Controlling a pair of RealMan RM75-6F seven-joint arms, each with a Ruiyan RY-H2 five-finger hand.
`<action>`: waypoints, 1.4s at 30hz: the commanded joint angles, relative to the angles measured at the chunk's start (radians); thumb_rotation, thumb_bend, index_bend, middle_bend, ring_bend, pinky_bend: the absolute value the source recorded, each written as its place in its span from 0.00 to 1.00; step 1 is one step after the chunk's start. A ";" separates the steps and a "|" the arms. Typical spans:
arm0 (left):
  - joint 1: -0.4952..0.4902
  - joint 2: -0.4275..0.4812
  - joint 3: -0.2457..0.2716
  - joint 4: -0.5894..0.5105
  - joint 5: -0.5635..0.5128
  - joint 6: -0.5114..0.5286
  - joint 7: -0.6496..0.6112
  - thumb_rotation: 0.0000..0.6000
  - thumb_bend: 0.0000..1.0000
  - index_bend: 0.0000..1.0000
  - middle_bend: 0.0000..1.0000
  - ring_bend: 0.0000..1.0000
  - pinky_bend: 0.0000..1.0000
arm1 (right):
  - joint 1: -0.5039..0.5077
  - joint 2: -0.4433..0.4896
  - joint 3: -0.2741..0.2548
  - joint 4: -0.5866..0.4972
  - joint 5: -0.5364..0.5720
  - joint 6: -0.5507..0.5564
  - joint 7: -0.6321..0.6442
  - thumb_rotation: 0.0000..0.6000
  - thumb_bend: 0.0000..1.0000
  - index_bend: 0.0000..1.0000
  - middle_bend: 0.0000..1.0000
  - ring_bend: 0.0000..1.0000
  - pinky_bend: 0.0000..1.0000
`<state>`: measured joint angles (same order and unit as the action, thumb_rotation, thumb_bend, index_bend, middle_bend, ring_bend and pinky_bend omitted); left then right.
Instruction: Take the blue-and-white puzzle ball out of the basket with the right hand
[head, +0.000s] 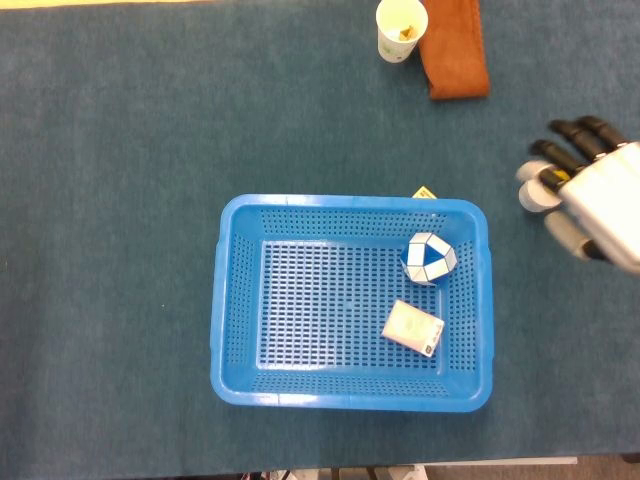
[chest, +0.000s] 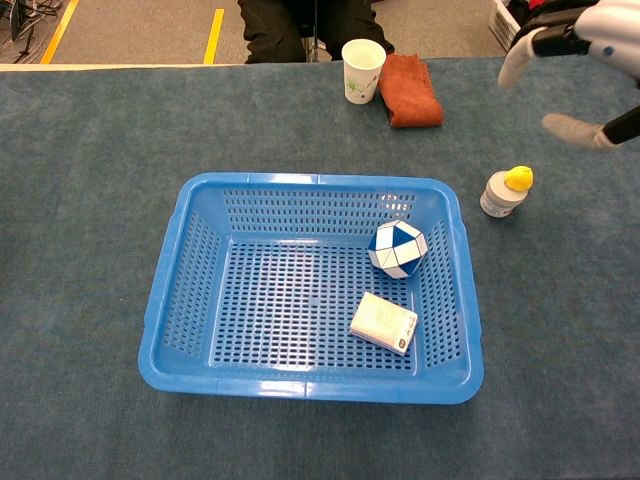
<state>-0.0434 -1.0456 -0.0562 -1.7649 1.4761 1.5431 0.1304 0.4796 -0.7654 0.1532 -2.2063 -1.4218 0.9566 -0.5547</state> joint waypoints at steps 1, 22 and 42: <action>0.002 -0.002 -0.001 -0.002 0.001 0.005 0.000 1.00 0.25 0.31 0.35 0.23 0.23 | 0.087 0.007 -0.003 -0.047 0.076 -0.117 -0.074 0.59 0.41 0.32 0.17 0.03 0.06; 0.037 -0.024 0.001 -0.017 -0.015 0.052 0.016 1.00 0.25 0.31 0.35 0.23 0.23 | 0.511 -0.222 -0.166 0.021 0.593 -0.275 -0.474 0.26 0.41 0.32 0.11 0.00 0.00; 0.034 -0.024 -0.002 -0.019 -0.009 0.041 0.017 1.00 0.25 0.31 0.35 0.23 0.23 | 0.607 -0.353 -0.334 0.076 0.634 -0.122 -0.511 0.26 0.41 0.32 0.12 0.00 0.00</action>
<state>-0.0089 -1.0693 -0.0579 -1.7843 1.4668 1.5846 0.1477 1.0866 -1.1152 -0.1735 -2.1300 -0.7785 0.8259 -1.0643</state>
